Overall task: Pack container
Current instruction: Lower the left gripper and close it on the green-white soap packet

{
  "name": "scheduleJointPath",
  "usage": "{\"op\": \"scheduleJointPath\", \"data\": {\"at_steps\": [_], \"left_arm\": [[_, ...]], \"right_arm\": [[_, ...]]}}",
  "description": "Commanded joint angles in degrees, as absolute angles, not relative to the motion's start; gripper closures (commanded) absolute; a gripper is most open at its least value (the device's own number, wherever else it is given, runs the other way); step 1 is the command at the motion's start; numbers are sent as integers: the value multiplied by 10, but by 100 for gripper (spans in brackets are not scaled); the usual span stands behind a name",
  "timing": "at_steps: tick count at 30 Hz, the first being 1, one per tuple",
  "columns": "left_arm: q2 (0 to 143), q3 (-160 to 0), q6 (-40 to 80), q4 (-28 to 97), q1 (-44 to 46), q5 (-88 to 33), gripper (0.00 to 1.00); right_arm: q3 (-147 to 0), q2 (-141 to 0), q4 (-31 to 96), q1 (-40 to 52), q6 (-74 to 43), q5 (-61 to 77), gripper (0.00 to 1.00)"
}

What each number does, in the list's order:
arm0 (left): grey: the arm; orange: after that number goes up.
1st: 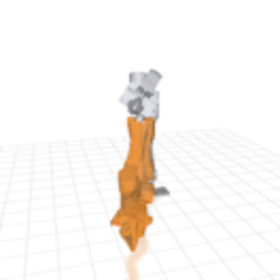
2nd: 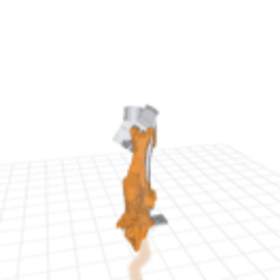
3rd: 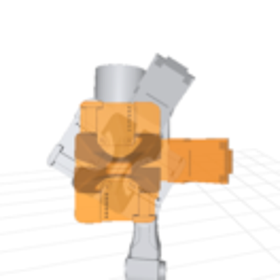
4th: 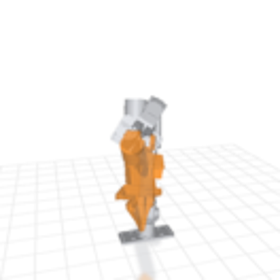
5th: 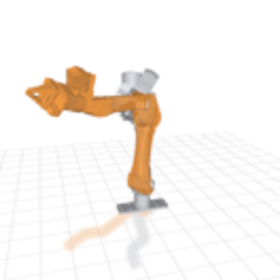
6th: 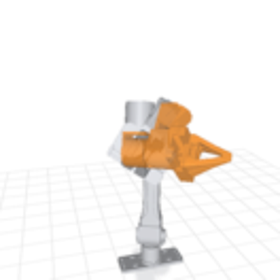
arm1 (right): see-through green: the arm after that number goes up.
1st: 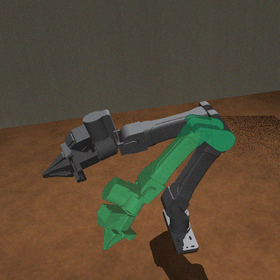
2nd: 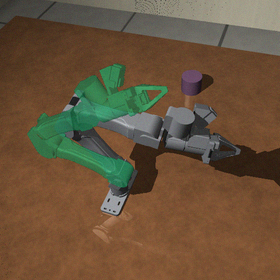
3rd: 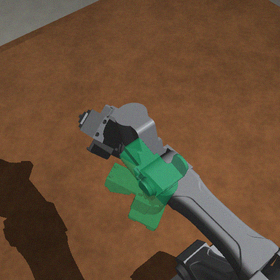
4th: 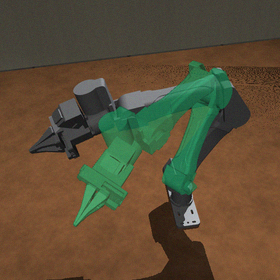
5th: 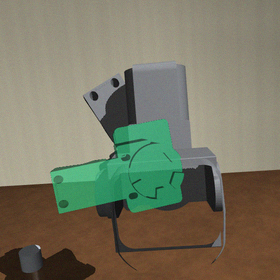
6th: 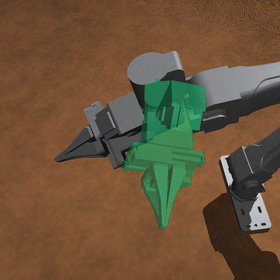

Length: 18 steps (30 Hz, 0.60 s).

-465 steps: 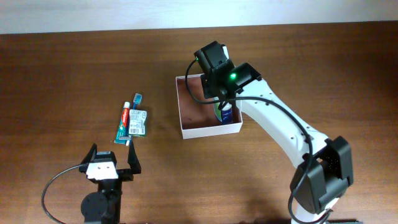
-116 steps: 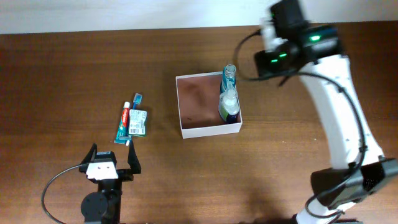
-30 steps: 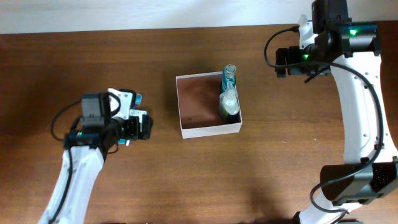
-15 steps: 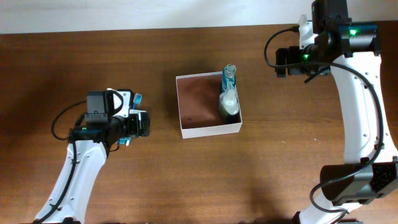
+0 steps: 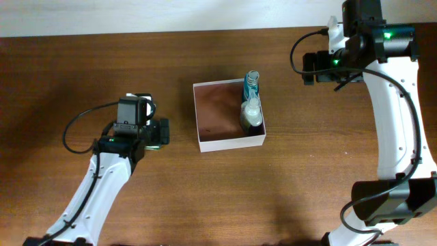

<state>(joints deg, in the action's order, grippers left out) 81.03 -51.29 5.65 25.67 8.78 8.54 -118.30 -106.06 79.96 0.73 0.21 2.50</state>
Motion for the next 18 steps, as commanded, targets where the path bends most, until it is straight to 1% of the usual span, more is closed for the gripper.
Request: {"op": "scheduleJointPath", "data": {"at_steps": [1,6,10,14,18], "left_arm": [[843,-520,68,248,88,111,1],[886,-520,64,231,88,70,1],[910,-520,64,217,88,84,0],[940,-520,62,200,88,103,5],[968,-520,42,193,88,103,5]], "right_arm": [[-1192,-1055,800,6,1,28,2],[-1192,-1055,800,6,1,28,2],[-1192,-1055,800,6,1,28,2],[-1192,-1055,800,6,1,28,1],[-1192,-1055,800,6,1,28,2]]}}
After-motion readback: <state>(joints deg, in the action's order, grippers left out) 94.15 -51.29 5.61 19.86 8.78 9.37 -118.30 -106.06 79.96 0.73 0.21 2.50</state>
